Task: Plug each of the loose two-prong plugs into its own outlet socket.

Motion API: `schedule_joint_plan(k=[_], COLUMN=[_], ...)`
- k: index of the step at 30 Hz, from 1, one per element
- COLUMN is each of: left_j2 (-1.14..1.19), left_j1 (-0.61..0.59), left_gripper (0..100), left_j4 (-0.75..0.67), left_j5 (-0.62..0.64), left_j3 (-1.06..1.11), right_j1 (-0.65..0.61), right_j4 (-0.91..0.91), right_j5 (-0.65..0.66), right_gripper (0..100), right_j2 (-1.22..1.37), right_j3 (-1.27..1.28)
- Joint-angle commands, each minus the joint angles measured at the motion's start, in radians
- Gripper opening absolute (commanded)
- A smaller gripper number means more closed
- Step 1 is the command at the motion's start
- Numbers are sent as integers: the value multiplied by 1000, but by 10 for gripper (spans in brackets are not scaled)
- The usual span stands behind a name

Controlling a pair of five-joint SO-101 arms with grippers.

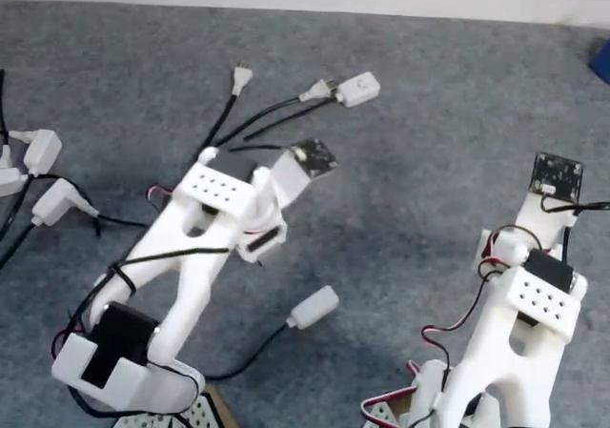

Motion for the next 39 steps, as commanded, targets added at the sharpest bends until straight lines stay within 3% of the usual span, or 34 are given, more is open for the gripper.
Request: schedule_joint_plan(k=[1,5,9,21,33,39], left_j2=[-19,-19,-7,-4,-4,-4], left_j1=[165,372,443,298,107,117], left_gripper=[224,224,224,227,226,229], left_j4=[201,298,256,-86,-89,-31], left_j5=[72,147,149,89,-54,-57], left_j3=[-127,-202,-148,154,113,22], right_j1=[68,120,151,150,150,139], right_j4=[-18,-18,-19,-74,-71,-71], right_j5=[14,15,60,68,69,68], right_gripper=[135,135,135,135,135,135], right_j2=[-13,-13,-5,-13,-13,-13], right_j3=[-5,-7,-4,64,64,64])
